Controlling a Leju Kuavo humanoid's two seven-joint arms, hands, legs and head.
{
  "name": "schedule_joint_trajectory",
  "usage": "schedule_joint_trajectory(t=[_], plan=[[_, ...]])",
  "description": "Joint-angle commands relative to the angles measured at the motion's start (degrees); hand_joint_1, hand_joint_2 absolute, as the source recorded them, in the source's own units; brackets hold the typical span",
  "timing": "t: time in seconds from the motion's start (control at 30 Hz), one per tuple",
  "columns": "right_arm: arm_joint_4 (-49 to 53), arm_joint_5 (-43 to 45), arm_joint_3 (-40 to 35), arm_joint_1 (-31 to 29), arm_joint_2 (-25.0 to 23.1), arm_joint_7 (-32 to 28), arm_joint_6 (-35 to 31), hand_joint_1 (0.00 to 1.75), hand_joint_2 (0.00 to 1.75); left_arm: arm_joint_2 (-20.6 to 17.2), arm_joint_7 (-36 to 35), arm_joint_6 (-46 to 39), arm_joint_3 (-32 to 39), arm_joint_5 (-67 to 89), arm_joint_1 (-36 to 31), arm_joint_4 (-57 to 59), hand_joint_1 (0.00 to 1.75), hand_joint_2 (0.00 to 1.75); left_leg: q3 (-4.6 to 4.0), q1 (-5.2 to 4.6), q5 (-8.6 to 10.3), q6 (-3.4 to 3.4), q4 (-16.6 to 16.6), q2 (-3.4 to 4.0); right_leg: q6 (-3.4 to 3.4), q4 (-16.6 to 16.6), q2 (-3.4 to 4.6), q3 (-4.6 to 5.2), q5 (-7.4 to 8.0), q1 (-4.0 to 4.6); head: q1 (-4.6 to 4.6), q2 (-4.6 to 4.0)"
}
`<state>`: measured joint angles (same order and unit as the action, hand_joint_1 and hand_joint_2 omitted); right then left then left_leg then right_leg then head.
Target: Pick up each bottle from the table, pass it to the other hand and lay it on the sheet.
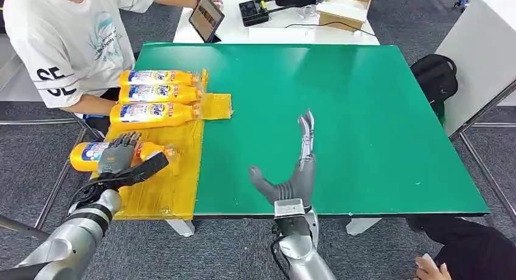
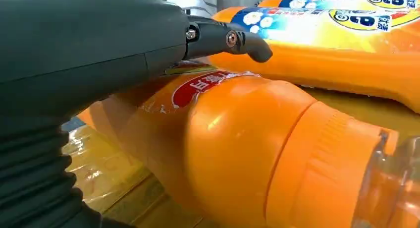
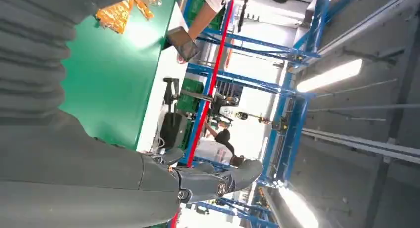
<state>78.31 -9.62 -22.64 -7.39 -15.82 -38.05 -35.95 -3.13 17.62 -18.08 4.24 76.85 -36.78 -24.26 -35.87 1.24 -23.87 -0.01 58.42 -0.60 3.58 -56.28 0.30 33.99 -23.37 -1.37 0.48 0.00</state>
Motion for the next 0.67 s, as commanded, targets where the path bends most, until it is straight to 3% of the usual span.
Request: schedule_joint_trajectory(t=[0.03,0.23,0.27,0.43,0.5,0.6,0.67], plan=[[-5.3,0.3,0.6,-2.4,0.5,-1.9,0.3,0.00,1.75,1.0,0.3,2.3,1.7,-1.0,0.2,4.9,0.00,0.00,0.22,0.00,-0.03,0.06,-0.1,0.12,-0.17,0.1,0.05,-0.17,0.00,0.04,-0.02,0.00],[-8.0,-0.2,1.3,-3.1,0.3,-1.9,1.2,0.00,1.75,1.2,2.0,7.0,4.7,-7.1,0.8,4.9,0.00,0.00,0.36,0.01,-0.02,0.08,-0.1,0.19,-0.20,0.1,0.10,-0.27,0.02,0.06,-0.02,0.00],[-8.6,-0.8,1.2,-3.2,0.4,-1.9,1.4,0.00,1.75,0.4,0.4,5.0,1.3,-3.8,0.8,4.8,0.00,0.00,0.39,-0.01,-0.02,0.07,-0.2,0.19,-0.17,0.1,0.12,-0.30,0.02,0.03,-0.02,0.00],[-9.2,-1.8,0.8,-3.1,0.5,-1.8,1.2,0.00,1.75,0.3,-0.4,2.8,2.9,-5.6,0.3,4.1,0.00,0.00,0.45,0.00,0.01,0.07,-0.1,0.13,-0.17,0.1,0.06,-0.37,0.03,0.04,0.00,0.00],[-9.5,-2.5,0.4,-2.9,0.5,-1.4,1.4,0.00,1.75,0.9,2.3,4.1,5.1,-9.5,-0.3,3.7,0.00,0.00,0.40,-0.01,0.03,0.05,-0.1,0.07,-0.13,0.1,0.03,-0.34,0.01,0.02,0.00,0.00],[-10.5,-2.7,0.5,-2.8,0.4,-1.1,1.9,0.00,1.75,3.6,11.3,14.3,14.2,-24.5,-0.4,1.0,0.00,0.00,0.38,0.01,0.07,0.05,-0.1,0.06,-0.16,0.1,0.00,-0.33,0.03,0.05,0.00,0.00],[-11.1,-2.7,1.0,-2.7,0.3,-1.2,2.2,0.00,1.75,5.0,12.6,16.7,14.7,-29.6,0.3,-2.3,0.00,0.00,0.41,0.01,0.07,0.06,-0.1,0.04,-0.21,0.1,-0.05,-0.35,0.02,0.06,-0.02,0.00]])
